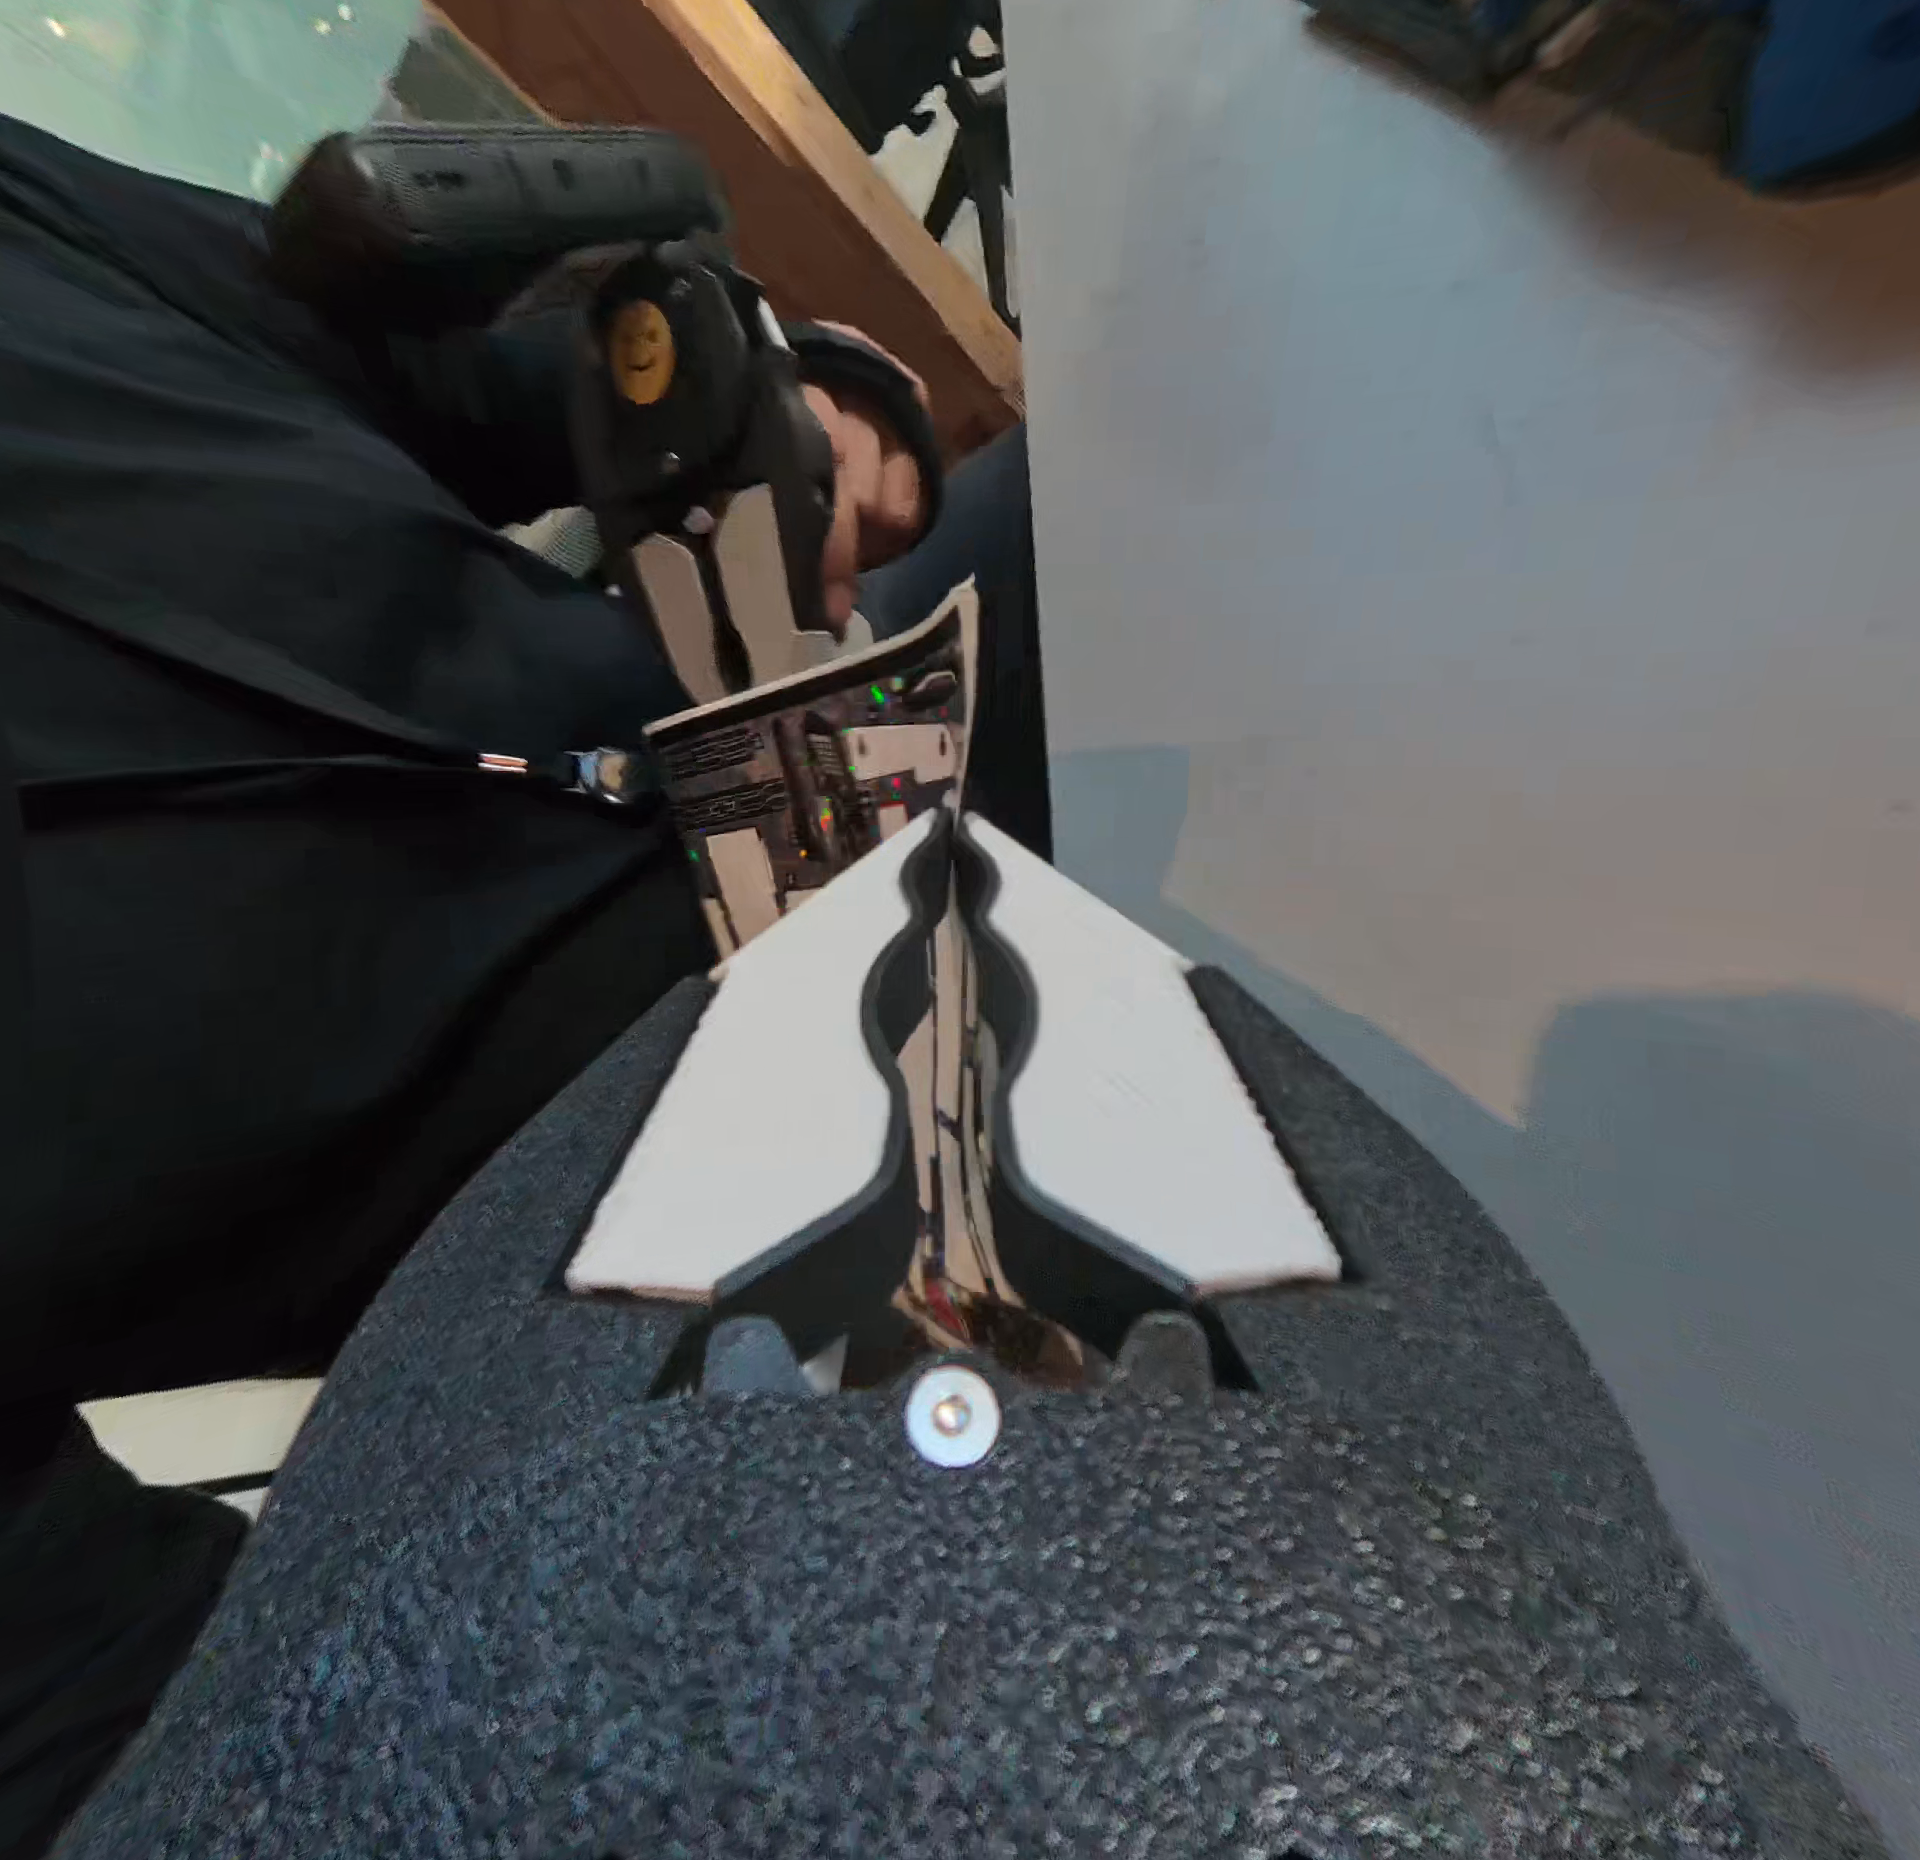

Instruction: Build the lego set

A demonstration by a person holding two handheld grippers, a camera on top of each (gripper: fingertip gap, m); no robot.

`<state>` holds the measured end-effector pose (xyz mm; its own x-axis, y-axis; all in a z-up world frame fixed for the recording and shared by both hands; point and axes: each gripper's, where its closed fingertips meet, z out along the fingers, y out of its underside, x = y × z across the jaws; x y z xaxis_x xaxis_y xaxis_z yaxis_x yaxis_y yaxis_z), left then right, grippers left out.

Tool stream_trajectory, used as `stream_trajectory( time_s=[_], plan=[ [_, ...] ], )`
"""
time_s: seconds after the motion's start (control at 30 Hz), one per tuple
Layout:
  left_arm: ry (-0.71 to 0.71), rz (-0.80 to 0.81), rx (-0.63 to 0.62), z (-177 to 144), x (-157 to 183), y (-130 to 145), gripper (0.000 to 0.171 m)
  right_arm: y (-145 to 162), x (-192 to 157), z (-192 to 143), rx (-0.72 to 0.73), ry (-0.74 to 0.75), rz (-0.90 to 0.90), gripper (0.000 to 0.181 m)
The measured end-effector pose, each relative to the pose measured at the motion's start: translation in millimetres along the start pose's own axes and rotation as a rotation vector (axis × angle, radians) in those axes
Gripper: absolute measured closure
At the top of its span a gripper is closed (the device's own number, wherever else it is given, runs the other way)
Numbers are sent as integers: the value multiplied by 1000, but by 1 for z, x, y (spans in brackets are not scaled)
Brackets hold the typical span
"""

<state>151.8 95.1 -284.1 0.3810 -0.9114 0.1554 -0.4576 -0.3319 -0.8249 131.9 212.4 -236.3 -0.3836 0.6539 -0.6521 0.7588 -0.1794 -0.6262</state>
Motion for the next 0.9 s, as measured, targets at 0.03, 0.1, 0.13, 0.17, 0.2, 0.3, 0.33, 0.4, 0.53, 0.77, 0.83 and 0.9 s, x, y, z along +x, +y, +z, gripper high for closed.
stream_trajectory(
  time_s=[0.03, 0.1, 0.13, 0.17, 0.2, 0.3, 0.33, 0.4, 0.53, 0.77, 0.83, 0.9],
  plan=[
    [3, -20, 1, -2, -1, 3, 171, -4, -6, 0, 27, -20, 8, 181],
    [15, -65, 4, -6, 0, 6, 161, -10, -18, -3, 71, -56, 24, 181],
    [42, -96, 7, -8, 3, 4, 147, -14, -21, -5, 93, -51, 30, 181],
    [66, -126, 9, -11, 4, 1, 141, -15, -24, -7, 109, -51, 37, 181],
    [81, -146, 14, -14, 5, -3, 136, -16, -25, -9, 120, -45, 40, 181],
    [54, -186, 43, -28, -7, -17, 125, -17, -34, -15, 141, -42, 42, 181],
    [31, -209, 64, -32, -14, -23, 130, -17, -39, -17, 148, -54, 35, 181],
    [32, -277, 105, -35, -23, -38, 135, -16, -43, -17, 144, -53, 30, 181],
    [86, -385, 176, -30, -30, -61, 161, -14, -45, -15, 145, -53, 38, 181],
    [66, -410, 193, -20, -31, -62, 171, -6, -37, -26, 178, -29, 77, 181],
    [43, -408, 203, -18, -33, -64, 171, -6, -29, -27, 184, 19, 84, 181],
    [26, -404, 233, -19, -35, -69, 171, -3, -16, -30, 182, 117, 103, 176]
  ],
)
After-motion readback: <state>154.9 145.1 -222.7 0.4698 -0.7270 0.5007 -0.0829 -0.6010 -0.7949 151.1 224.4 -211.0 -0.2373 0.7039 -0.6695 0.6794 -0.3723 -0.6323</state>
